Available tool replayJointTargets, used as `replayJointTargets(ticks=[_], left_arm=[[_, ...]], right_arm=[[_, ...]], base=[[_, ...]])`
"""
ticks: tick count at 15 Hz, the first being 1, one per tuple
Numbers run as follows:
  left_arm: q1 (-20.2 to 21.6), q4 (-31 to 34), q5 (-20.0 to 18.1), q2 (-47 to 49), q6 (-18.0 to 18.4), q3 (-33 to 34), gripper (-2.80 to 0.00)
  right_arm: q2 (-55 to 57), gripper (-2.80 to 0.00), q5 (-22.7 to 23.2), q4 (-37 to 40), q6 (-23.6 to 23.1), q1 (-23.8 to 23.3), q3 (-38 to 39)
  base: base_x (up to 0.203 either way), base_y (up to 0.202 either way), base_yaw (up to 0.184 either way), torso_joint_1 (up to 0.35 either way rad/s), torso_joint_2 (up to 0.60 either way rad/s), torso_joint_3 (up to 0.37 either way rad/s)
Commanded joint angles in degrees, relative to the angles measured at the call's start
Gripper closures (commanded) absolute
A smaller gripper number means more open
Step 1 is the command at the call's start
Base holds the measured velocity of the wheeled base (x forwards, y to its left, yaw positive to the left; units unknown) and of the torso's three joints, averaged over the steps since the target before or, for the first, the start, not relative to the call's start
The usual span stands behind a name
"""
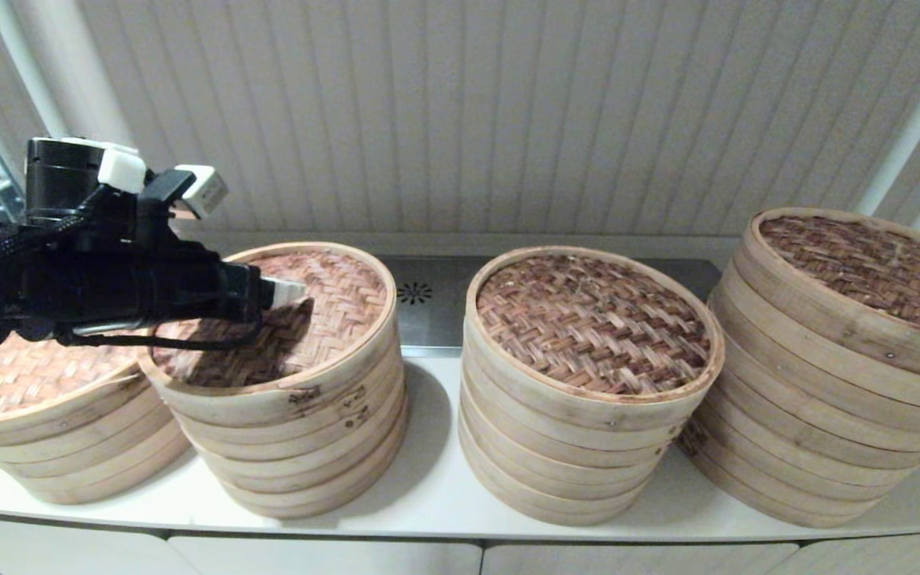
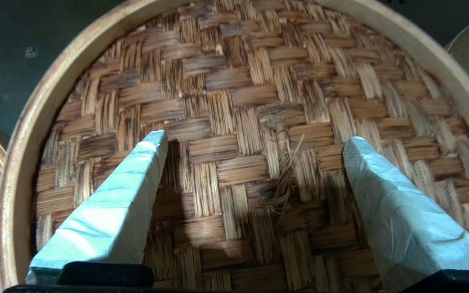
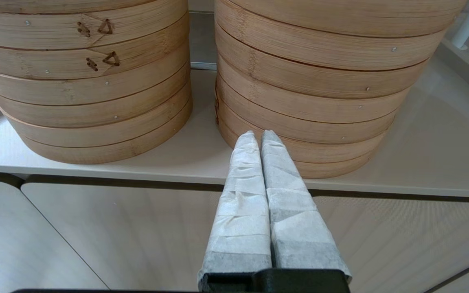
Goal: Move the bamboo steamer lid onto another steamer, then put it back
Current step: Pick up the steamer
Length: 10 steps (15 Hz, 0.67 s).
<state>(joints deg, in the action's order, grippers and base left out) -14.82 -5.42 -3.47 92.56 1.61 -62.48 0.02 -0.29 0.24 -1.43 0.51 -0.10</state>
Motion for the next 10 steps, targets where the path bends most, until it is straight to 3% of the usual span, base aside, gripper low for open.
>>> replayJointTargets(ticks=[1,4,5,10], left_arm=[[-0.03,-0.02,-0.04,0.26,0.28,0.43,-2.8],[-0.03,-0.02,0.13,0.26,0.85,0.25,-2.8],[-0.03,-0.02,0.13,0.27,1.21,0.16,0.0],[-0.3,-0.11,0.05,0.26,1.56,0.6,0.0]], right_arm=[[-0.12,0.0,0.03,0.02,-0.07,0.02,0.01],[-0.2,0.0,0.03,0.02,0.02,0.02,0.01],[-0.12,0.0,0.12,-0.04,0.02,0.02,-0.08],[-0.2,0.0,0.2,0.02,0.02,0.02,-0.08]], base=[[0.0,0.0,0.0,0.0,0.0,0.0],[0.0,0.0,0.0,0.0,0.0,0.0],[0.0,0.0,0.0,0.0,0.0,0.0],[0.0,0.0,0.0,0.0,0.0,0.0]])
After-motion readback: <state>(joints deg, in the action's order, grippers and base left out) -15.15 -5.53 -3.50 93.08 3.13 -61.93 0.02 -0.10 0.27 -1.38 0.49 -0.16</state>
